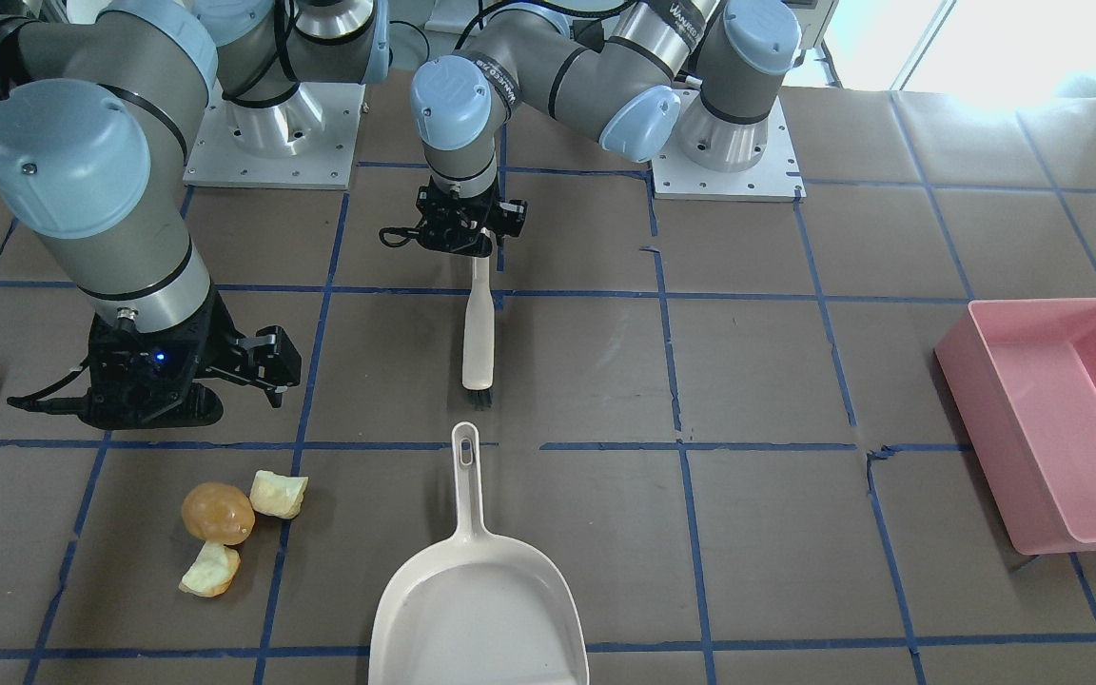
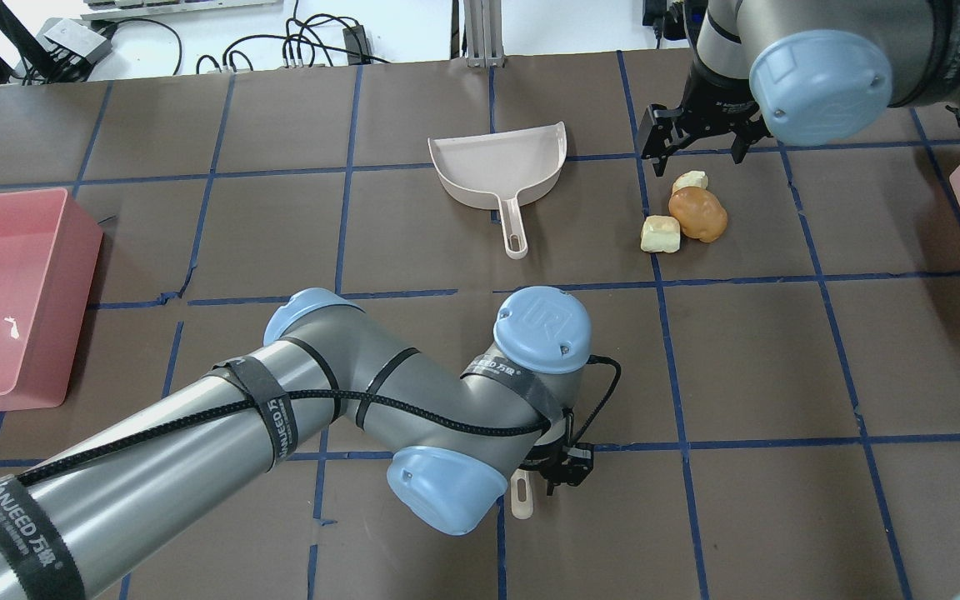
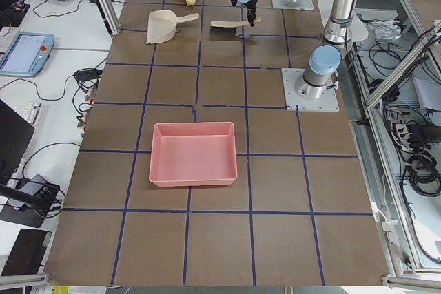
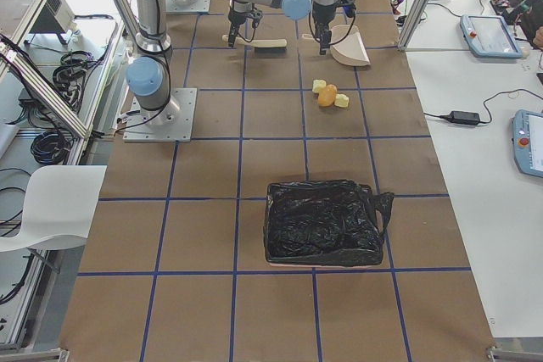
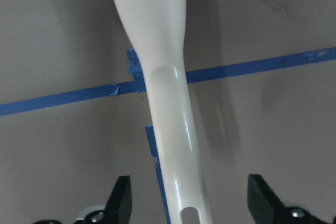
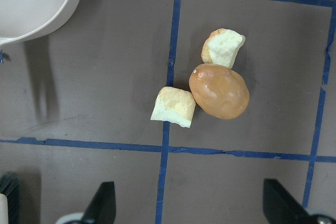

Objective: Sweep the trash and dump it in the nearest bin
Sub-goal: 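Grasp the white brush handle with the left gripper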

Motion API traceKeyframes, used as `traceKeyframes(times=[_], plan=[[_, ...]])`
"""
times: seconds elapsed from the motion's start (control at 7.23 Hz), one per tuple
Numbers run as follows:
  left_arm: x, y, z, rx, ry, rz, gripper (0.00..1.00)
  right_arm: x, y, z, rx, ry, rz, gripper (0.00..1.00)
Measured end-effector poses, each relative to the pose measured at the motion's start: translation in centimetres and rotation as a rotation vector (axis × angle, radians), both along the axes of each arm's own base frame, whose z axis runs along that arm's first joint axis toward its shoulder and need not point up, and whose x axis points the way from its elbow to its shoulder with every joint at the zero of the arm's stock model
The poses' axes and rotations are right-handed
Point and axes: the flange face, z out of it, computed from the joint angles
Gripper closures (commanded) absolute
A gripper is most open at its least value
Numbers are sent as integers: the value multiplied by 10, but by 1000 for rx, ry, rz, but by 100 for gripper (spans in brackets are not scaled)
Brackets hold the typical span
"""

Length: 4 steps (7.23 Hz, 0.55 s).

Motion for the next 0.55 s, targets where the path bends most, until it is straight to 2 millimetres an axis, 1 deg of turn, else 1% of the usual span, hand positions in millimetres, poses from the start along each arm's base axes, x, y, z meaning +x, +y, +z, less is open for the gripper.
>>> traceKeyframes(times=[0.14,0.28,0.41,0.55], plan=[[-1,0,-1,1,0,-1,68,0,4,3,5,0,-1,0],[-1,0,-1,1,-1,-1,87,1,11,9,6,1,1,0],[-1,1,0,0,-1,-1,95,1,16,15,1,1,3,0],[-1,1,2,-4,1,-3,98,2,18,19,-4,0,5,0]])
